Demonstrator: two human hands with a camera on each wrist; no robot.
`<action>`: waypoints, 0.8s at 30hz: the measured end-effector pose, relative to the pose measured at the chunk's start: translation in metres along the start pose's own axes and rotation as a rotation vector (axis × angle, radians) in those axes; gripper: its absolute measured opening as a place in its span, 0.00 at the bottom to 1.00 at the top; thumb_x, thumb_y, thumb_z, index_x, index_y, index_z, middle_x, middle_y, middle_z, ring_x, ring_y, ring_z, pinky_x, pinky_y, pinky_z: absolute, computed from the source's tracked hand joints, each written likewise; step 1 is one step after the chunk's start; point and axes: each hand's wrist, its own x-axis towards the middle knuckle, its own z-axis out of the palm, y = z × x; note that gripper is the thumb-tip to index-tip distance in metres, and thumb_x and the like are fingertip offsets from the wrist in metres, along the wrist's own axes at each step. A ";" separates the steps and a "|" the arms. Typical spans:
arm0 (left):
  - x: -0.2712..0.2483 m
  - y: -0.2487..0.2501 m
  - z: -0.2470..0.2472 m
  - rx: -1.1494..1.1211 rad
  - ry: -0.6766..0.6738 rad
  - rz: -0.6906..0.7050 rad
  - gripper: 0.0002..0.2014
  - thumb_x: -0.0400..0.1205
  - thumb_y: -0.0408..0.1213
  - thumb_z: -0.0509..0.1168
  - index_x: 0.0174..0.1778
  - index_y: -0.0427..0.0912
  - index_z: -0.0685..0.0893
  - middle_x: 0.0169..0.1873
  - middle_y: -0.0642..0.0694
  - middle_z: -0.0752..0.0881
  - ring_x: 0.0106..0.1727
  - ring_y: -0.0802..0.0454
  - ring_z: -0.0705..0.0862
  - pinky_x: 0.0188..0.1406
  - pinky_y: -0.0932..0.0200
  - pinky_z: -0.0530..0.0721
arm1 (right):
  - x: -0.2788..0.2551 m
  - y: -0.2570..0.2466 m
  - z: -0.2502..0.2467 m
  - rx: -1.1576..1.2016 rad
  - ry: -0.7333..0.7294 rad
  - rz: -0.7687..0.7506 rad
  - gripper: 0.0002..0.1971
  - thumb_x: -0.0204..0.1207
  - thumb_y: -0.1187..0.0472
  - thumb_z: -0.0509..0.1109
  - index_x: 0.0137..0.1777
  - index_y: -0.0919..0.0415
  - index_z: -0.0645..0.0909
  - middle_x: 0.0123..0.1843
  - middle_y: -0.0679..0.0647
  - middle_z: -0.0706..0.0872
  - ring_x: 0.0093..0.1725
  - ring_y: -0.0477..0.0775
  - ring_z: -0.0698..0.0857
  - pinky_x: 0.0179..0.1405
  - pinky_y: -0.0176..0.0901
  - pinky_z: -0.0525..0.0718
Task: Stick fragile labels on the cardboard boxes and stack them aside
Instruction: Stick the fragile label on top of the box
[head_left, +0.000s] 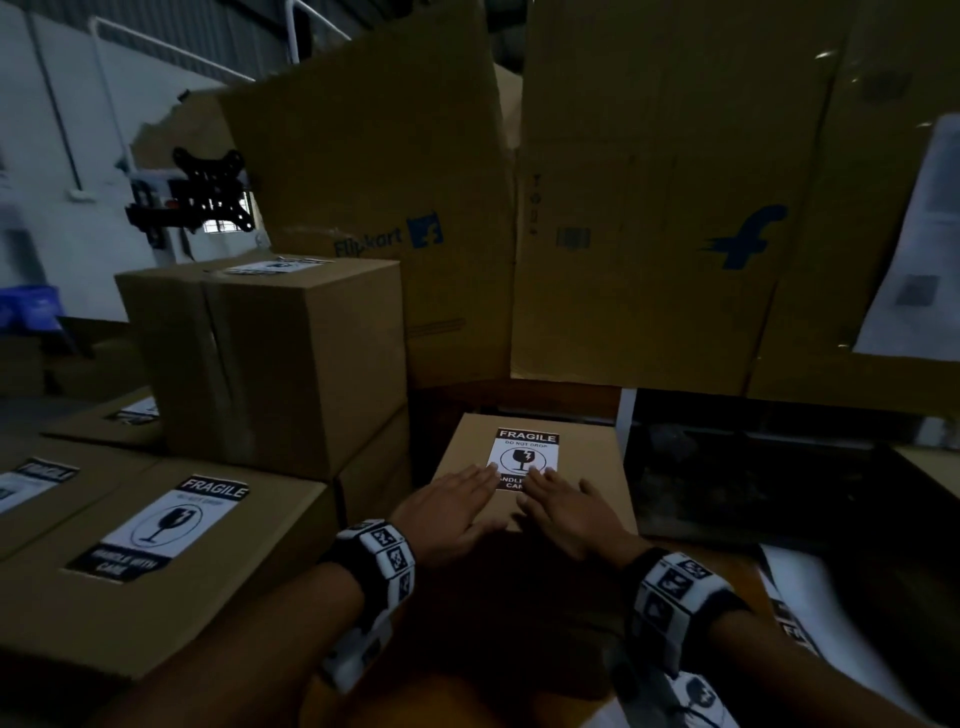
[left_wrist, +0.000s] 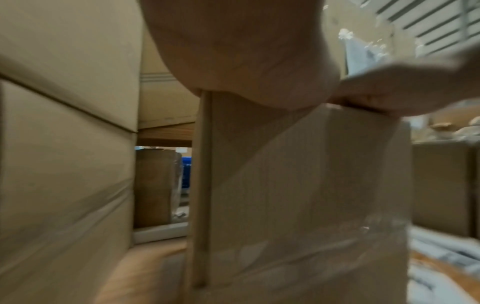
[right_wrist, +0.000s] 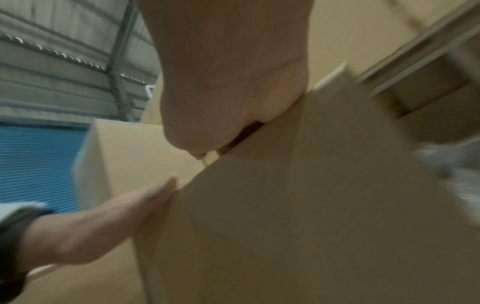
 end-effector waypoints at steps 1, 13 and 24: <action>0.000 0.000 -0.002 -0.003 -0.003 0.000 0.43 0.82 0.70 0.32 0.87 0.44 0.50 0.86 0.47 0.51 0.86 0.53 0.50 0.83 0.57 0.48 | -0.002 0.002 -0.001 0.014 0.021 0.009 0.28 0.89 0.45 0.41 0.86 0.54 0.55 0.88 0.51 0.52 0.87 0.50 0.51 0.82 0.60 0.51; 0.075 -0.012 -0.044 -0.015 -0.154 0.079 0.26 0.89 0.52 0.49 0.79 0.39 0.66 0.77 0.36 0.68 0.76 0.39 0.66 0.73 0.41 0.69 | -0.002 0.001 0.006 -0.021 0.240 0.316 0.20 0.87 0.43 0.48 0.76 0.43 0.67 0.80 0.48 0.67 0.79 0.56 0.64 0.73 0.62 0.63; 0.163 -0.034 -0.034 -0.073 -0.296 0.215 0.37 0.88 0.57 0.50 0.86 0.37 0.50 0.86 0.39 0.51 0.86 0.44 0.51 0.83 0.51 0.52 | 0.002 0.008 0.009 -0.059 0.129 0.387 0.36 0.80 0.32 0.29 0.84 0.41 0.55 0.87 0.43 0.55 0.86 0.50 0.51 0.80 0.65 0.51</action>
